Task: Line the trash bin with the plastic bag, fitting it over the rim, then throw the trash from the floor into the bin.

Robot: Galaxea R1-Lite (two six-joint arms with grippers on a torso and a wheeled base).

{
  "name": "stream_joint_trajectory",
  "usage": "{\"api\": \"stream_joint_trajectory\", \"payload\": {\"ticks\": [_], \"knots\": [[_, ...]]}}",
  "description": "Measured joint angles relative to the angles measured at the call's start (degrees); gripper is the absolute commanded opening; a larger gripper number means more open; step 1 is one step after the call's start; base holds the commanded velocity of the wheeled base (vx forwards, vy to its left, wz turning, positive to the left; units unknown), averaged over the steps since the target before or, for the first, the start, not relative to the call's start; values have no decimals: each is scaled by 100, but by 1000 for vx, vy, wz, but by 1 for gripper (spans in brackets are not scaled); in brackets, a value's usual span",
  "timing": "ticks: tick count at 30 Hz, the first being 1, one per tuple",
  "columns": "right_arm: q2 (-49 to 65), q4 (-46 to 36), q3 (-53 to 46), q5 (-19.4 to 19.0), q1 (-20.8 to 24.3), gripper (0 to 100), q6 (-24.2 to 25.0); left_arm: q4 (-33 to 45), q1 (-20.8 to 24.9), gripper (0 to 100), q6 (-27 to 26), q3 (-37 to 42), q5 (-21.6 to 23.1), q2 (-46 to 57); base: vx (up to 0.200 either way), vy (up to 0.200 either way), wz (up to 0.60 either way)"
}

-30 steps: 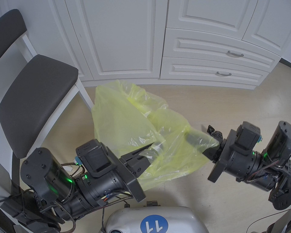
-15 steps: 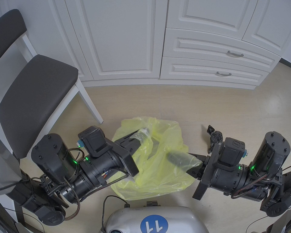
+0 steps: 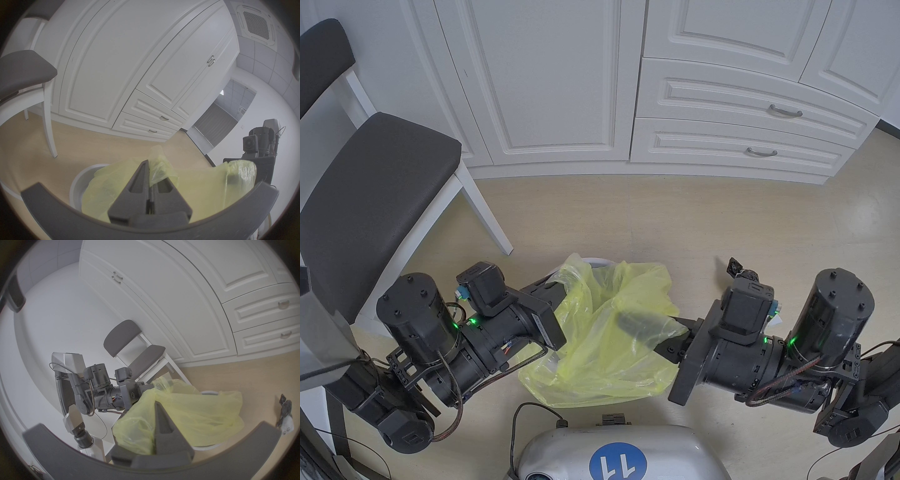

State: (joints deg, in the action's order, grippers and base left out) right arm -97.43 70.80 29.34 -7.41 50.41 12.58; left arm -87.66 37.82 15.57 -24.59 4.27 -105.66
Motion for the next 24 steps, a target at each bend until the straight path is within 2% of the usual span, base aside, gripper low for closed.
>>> {"api": "stream_joint_trajectory", "payload": {"ticks": [12,24], "knots": [[-356,11,430,-9,184,0,1052,-1,-22,0,-5,453,-74,423,0,0,0],[-828,22,660,-50,-52,0,1167,-6,-235,0,63,464,-52,138,0,0,0]]}}
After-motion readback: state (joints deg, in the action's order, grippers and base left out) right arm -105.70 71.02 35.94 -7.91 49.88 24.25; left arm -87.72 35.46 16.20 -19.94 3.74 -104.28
